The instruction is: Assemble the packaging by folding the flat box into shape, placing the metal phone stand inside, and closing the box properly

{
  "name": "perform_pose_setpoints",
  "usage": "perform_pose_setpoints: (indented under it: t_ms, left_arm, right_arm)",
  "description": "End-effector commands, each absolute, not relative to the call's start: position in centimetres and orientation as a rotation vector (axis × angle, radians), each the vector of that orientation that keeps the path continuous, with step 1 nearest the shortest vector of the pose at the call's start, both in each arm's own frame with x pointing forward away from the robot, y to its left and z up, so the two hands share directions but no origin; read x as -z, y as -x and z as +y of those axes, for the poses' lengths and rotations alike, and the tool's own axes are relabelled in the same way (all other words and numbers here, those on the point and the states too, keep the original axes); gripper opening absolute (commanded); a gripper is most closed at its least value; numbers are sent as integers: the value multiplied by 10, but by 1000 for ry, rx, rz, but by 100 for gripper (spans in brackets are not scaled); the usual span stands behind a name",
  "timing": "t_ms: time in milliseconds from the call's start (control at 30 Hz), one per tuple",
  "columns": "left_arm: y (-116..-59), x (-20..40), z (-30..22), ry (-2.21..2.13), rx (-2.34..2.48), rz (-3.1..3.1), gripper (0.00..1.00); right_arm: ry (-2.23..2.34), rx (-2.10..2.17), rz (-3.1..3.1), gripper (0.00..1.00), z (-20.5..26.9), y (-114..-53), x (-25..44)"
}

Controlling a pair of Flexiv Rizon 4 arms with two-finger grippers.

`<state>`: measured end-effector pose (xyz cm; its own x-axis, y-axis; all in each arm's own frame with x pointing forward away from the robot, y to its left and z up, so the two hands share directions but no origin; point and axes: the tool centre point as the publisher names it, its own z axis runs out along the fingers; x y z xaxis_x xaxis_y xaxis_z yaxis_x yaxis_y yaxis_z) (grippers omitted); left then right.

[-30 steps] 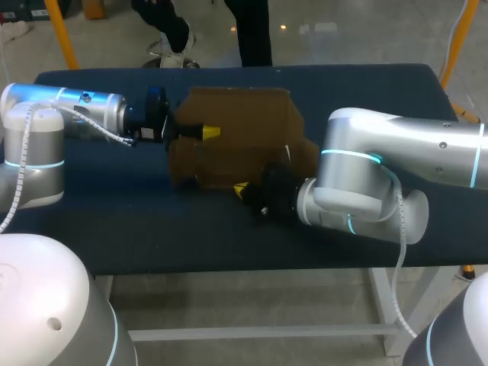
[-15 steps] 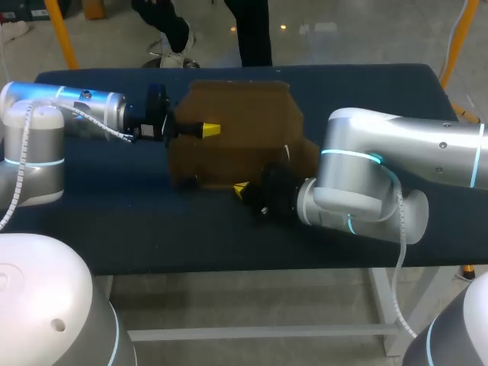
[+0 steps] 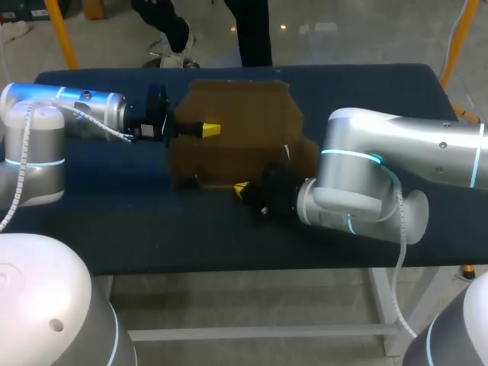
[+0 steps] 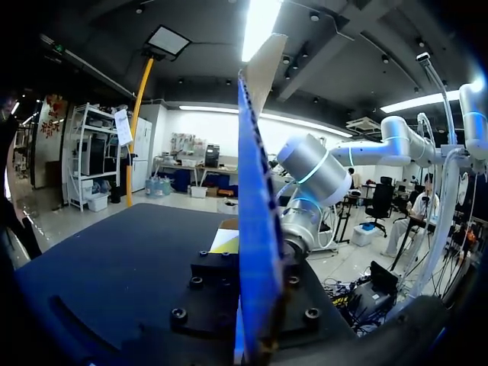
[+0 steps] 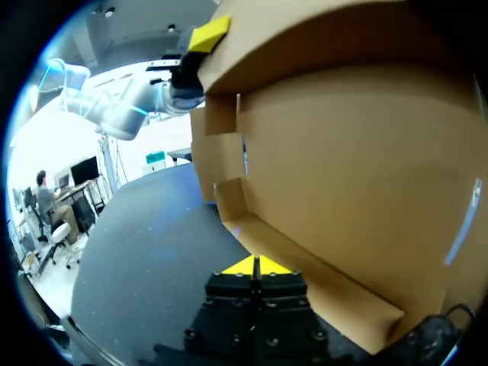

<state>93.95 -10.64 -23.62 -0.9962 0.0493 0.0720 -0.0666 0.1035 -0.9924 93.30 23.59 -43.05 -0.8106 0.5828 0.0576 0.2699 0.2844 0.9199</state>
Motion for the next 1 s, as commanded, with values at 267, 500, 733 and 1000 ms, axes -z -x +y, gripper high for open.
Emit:
perform_pose_setpoints:
  t_ms: [267, 500, 733, 1000]
  left_arm:
    - [-941, 240, -105, -21, -2037, -2270, 0]
    - [-941, 240, -105, -21, -2037, -2270, 0]
    - [-941, 240, -105, -21, -2037, -2270, 0]
    - [-941, 240, -105, -21, -2037, -2270, 0]
  right_arm:
    - [-783, -1538, 2258, 0, 239, -934, 440]
    - [-775, -1546, 2258, 0, 240, -933, 438]
    - [-719, -1580, 2239, 0, 240, -915, 427]
    - [-665, -1632, 2234, 0, 229, -887, 405]
